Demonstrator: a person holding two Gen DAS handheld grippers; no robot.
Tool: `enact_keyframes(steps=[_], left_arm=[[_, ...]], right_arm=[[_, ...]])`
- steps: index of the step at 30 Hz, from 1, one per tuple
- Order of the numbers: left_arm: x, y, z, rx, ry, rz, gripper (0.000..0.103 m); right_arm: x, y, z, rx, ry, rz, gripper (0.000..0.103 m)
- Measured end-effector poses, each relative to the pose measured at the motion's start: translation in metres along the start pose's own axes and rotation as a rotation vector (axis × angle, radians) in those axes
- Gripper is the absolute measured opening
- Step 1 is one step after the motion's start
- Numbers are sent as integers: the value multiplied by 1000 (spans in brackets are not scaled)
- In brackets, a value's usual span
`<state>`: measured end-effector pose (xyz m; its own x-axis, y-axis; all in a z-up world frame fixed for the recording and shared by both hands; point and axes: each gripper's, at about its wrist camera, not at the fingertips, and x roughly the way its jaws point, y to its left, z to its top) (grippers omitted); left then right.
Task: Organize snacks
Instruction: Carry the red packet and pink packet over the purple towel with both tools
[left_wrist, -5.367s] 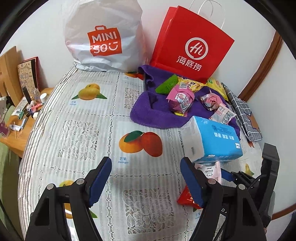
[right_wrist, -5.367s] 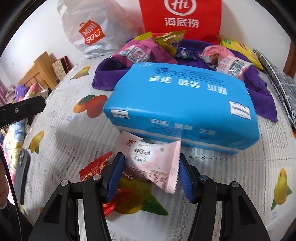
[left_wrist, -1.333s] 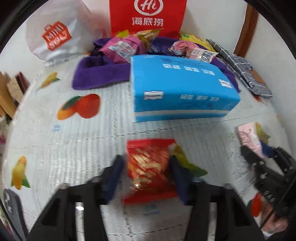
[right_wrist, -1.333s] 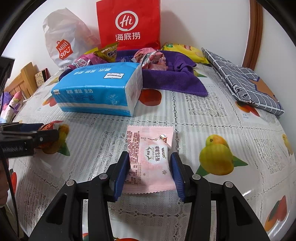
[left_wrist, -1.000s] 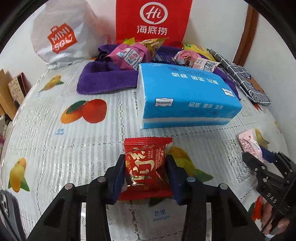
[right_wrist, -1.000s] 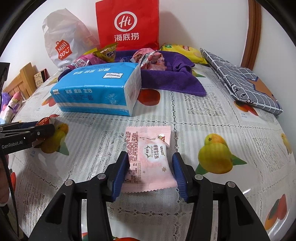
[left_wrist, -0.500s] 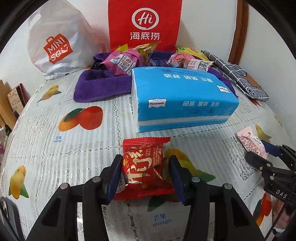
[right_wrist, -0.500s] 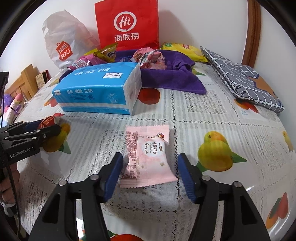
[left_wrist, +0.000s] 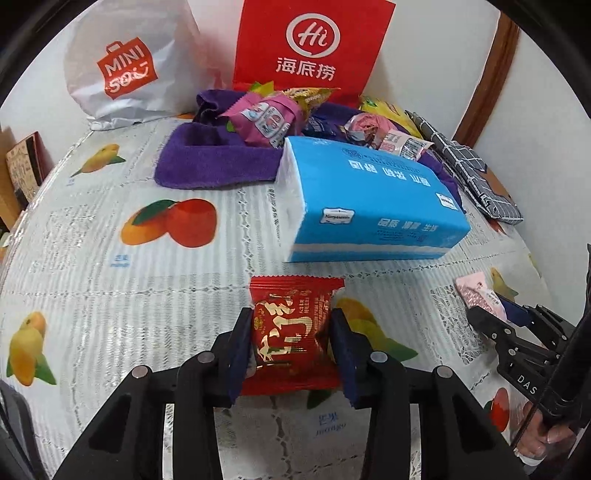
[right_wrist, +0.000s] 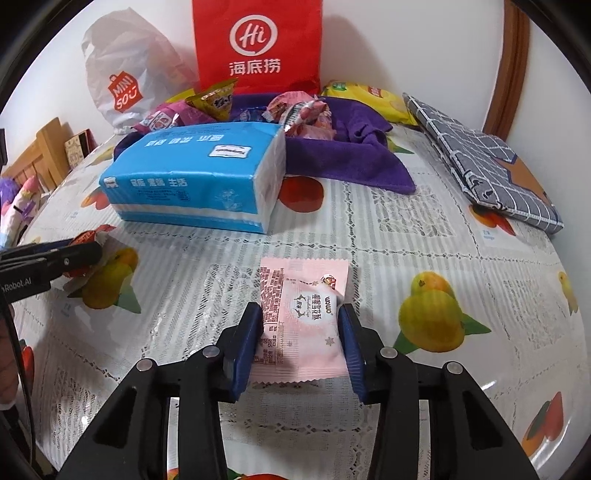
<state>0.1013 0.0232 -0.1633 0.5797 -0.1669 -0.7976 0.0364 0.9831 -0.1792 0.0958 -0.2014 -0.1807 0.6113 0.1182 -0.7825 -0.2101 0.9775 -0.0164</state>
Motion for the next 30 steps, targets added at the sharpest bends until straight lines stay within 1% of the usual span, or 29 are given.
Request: enact_keyframes(steps=[6,9,11,13,16,25,30], left_arm=[[-17,1,3,-2,-29,-2,39],[-26,-1,6,7,-46,1,39],[-31,-3,6,10,-56,-1,39],[-36,-4,5,15,-62,-5,39],[-40,-6,4,16,-60,-5,39],[-42,-5,4,5,-45,-19,39],[-40,-4,5,3,-40,-24,39]], right_arm=[[-15,1,4,18,-33,41,40],[-19,4,5,14,-44,41,39],[-21,5,5,9,-41,42,35],[-21,5,4,6,-35,49,35],[-16,7,-2,-4,-2,52,35],[-6,4,-8,-2,30,39,46],[1,2,-5,13,24,32,54]])
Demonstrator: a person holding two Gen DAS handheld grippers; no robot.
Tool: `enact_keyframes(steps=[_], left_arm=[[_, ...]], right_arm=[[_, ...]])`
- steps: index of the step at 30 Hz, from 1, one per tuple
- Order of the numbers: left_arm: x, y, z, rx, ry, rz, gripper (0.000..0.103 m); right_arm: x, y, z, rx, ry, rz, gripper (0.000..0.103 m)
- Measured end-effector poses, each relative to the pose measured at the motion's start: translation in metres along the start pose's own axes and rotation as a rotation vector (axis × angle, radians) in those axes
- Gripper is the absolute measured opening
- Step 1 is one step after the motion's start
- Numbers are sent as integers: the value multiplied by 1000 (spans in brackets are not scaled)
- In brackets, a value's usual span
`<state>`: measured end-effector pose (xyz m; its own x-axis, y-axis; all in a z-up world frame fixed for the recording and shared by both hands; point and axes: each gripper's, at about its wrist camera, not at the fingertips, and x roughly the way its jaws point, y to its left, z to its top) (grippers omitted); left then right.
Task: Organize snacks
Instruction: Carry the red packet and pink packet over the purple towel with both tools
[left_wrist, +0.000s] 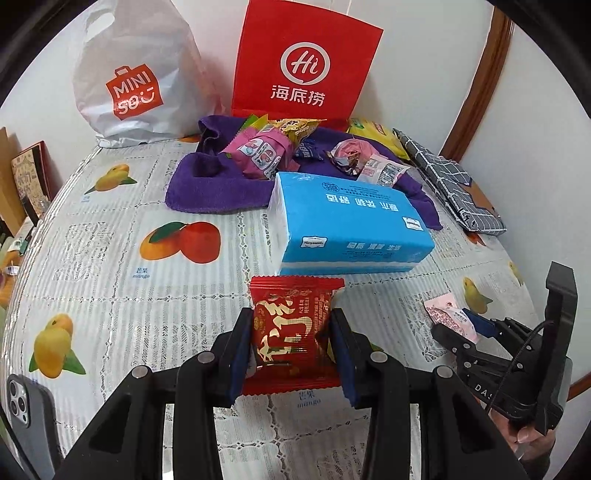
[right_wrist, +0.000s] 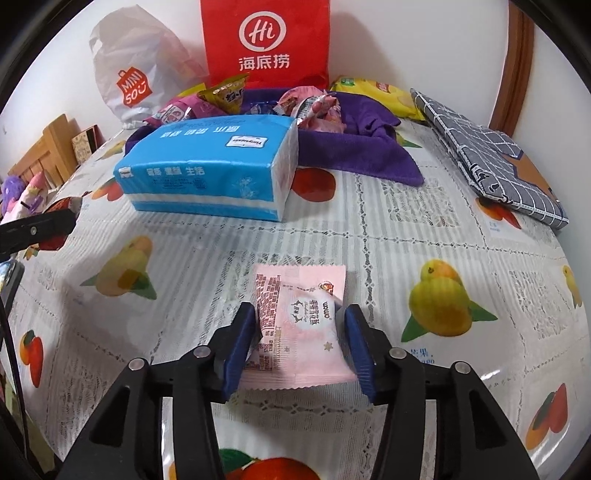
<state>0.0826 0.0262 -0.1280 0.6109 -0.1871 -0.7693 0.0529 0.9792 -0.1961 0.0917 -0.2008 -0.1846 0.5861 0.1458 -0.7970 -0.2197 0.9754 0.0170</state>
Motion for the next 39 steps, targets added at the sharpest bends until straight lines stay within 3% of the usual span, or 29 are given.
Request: enact_keyframes(steps=[4,5,6,8,19,30,39], left_arm=[[3,1,2,-4,7,-1,39],[3,1,2,-2,5,-1,39],[4,1,2,-2,4,0,39],[4,1,5,-2,2,-1,39],[-6,-2,32,-6,-23,-22,39],[-24,-12,92,9,-88,-10,39],[-12,-21,141,21,-96,-24,39]], right_arm=[[5,-2,3,13,-12,-5,59],[6,-3,4,15,-14,-3,56],[6,-2,5,14,-20,-4,44],[6,-1,7,1,-21,-6,40],[-36,0,38,-18,-123,20,37],[-63,11,119,-40,-231,15,37],[-54,15,187,-31,-271,43,37]])
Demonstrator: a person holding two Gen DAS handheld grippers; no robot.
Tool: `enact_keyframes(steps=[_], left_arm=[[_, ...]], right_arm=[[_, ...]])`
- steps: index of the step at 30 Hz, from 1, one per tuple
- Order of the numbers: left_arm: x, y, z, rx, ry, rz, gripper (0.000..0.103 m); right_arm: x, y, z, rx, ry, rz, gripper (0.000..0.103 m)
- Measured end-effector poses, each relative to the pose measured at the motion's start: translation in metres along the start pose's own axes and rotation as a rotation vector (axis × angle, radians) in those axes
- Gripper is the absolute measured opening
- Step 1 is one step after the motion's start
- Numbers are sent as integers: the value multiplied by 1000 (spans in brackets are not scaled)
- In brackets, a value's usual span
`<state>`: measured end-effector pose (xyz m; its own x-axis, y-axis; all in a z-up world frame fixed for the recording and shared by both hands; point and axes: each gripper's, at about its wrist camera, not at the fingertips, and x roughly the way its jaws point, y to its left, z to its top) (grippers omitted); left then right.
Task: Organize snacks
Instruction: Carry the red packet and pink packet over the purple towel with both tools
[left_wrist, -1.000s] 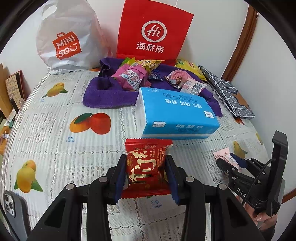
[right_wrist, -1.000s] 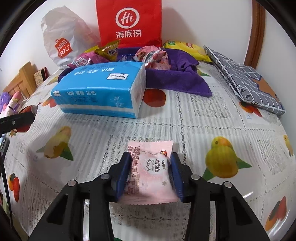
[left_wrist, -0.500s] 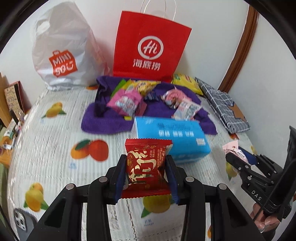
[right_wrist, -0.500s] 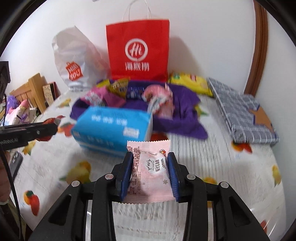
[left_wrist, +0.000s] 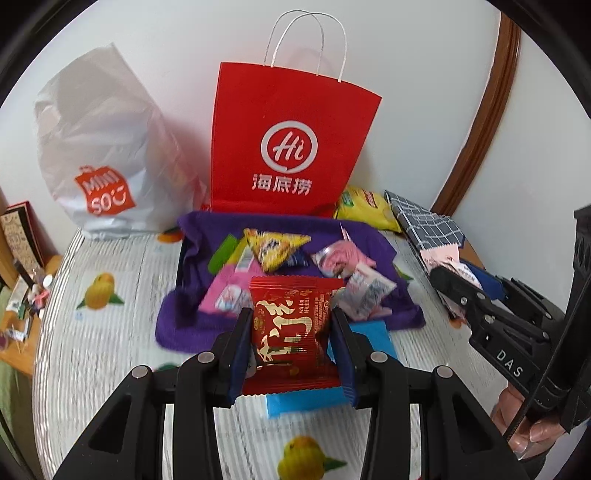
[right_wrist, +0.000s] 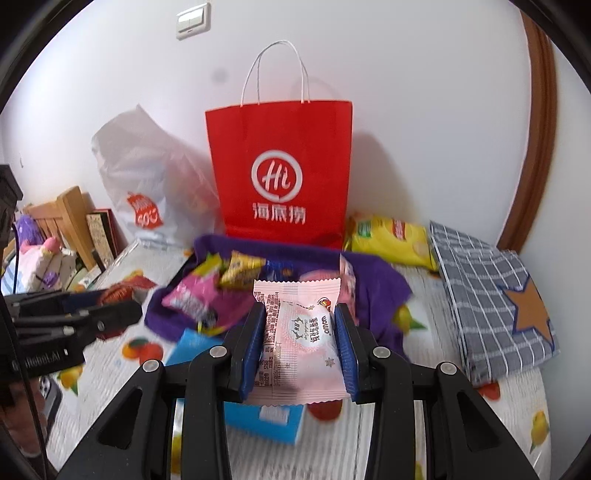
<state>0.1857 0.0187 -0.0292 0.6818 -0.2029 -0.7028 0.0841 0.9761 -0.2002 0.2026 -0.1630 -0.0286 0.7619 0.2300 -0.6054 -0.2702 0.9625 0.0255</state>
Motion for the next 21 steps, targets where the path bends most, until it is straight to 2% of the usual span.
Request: enact_keyframes(steps=[4,9,18,21], left_arm=[[14,0,20,6,-3,4,39],[38,3,43,3,4,6,39],[68,19,87,-38,-7,16,39],[78,21,98,-41,-19,13,39]], right_arm=[[18,-7,21,21,-10,9,37],[44,-17,43,29,-11,-28,37],[81,-27,74,66,-19,8,37],[97,-27,74,57,11,22,37]])
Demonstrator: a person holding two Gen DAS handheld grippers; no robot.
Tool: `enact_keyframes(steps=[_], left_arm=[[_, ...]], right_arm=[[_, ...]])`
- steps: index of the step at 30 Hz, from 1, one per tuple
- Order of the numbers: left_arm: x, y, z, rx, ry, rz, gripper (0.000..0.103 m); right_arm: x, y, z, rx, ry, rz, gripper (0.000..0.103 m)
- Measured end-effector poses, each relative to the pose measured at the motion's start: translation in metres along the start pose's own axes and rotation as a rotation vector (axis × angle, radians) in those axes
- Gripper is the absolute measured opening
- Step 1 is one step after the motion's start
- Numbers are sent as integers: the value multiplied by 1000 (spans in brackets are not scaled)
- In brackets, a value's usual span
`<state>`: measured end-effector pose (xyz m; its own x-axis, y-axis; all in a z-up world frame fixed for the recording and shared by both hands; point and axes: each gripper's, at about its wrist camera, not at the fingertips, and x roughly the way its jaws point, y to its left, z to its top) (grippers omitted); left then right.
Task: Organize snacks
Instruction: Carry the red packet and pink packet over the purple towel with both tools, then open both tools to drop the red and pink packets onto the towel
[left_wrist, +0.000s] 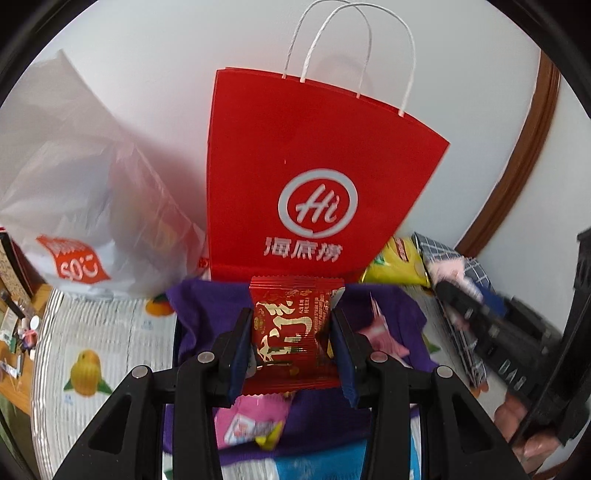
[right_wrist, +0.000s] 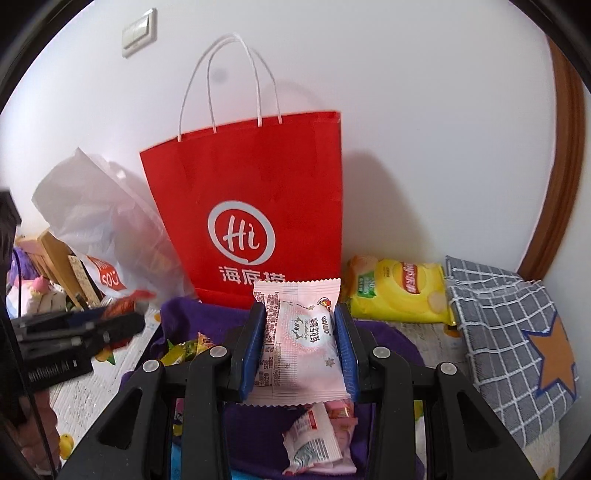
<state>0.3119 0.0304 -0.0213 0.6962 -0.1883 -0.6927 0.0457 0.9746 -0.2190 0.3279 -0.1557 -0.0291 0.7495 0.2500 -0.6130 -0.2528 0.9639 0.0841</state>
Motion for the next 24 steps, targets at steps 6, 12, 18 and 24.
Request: enact_keyframes(steps=[6,12,18,24], left_arm=[[34,8,0,7,60,29,39],[39,28,1,-43,75,44,39],[50,32,-3,-56,110,40,39],[54,24,-6,-32,127,42,39]], right_arm=[[34,-3,-15,-43,114,28,37],[54,6,-28,-85,198,143,37],[79,22,-45,-150,273,107,38],[82,19,-45,-140,281,68,38]])
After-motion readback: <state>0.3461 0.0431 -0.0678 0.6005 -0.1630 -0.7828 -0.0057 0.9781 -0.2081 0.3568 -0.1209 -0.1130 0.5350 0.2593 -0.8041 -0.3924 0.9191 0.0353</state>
